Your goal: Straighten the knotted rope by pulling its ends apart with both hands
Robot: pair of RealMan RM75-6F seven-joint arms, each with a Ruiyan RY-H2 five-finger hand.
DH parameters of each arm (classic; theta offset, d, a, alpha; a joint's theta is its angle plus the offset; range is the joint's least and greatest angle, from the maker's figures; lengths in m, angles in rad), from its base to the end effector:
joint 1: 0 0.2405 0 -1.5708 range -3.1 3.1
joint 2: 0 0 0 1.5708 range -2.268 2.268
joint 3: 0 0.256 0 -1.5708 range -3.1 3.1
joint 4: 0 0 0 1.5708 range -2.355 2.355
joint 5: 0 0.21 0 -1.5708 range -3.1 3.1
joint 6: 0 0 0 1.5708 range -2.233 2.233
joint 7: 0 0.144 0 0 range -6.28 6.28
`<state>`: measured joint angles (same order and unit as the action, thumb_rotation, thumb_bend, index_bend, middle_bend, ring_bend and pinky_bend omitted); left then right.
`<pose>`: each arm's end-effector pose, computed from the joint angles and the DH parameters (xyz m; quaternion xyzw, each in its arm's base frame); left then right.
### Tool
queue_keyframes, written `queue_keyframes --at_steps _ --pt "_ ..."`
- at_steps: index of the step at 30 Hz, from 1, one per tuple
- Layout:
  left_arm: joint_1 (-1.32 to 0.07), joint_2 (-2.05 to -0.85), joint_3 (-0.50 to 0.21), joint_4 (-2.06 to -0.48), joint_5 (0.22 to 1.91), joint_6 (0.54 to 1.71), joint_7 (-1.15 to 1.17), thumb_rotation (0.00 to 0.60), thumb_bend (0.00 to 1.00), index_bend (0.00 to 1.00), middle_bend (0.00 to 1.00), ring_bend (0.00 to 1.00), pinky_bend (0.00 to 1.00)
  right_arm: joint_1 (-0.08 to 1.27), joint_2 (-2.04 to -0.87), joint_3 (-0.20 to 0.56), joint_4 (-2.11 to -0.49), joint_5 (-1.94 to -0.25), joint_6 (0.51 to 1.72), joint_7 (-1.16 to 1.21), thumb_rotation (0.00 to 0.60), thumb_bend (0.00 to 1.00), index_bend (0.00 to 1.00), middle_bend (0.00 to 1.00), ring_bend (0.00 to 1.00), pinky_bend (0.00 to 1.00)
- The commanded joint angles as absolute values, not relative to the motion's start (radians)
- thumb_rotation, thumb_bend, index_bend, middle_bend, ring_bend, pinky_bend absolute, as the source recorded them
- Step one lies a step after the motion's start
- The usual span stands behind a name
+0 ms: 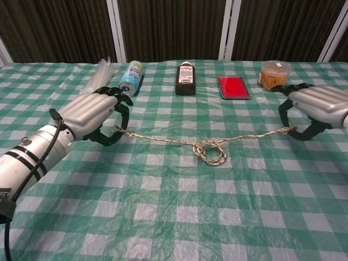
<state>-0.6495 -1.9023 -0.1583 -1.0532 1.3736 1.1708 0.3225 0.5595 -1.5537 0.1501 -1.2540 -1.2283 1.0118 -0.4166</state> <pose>-0.1598 0.3259 -0.0775 -0.7233 -0.2876 -0.4137 0.4722 -0.2481 -0.3353 0.0079 0.7375 -0.3130 0.2782 0.5299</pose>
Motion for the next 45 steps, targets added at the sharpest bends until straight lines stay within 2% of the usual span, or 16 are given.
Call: queue_keyframes --at_steps 1,11,24,45 --pt "-0.627 -1.873 -0.143 -1.081 1.383 1.189 0.304 0.6 0.47 0.7 0.18 0.0 0.02 0.527 -1.495 0.151 -1.279 -1.231 1.044 -0.366 0.6 0.66 0.78 0.06 0.0 0.0" --pt "-0.553 -1.772 -0.091 -1.16 1.437 1.277 0.274 0.6 0.47 0.7 0.18 0.0 0.02 0.448 -1.385 0.116 -1.277 -1.258 1.091 -0.242 0.6 0.66 0.78 0.06 0.0 0.0" --pt "-0.467 -1.664 -0.078 -1.178 1.435 1.339 0.204 0.6 0.47 0.7 0.18 0.0 0.02 0.383 -1.37 0.083 -1.181 -1.28 1.111 -0.121 0.6 0.66 0.78 0.06 0.0 0.0" --pt "-0.41 -1.663 -0.09 -1.034 1.382 1.299 0.093 0.6 0.47 0.7 0.18 0.0 0.02 0.325 -1.4 0.084 -0.977 -1.265 1.071 0.034 0.6 0.66 0.78 0.06 0.0 0.0"
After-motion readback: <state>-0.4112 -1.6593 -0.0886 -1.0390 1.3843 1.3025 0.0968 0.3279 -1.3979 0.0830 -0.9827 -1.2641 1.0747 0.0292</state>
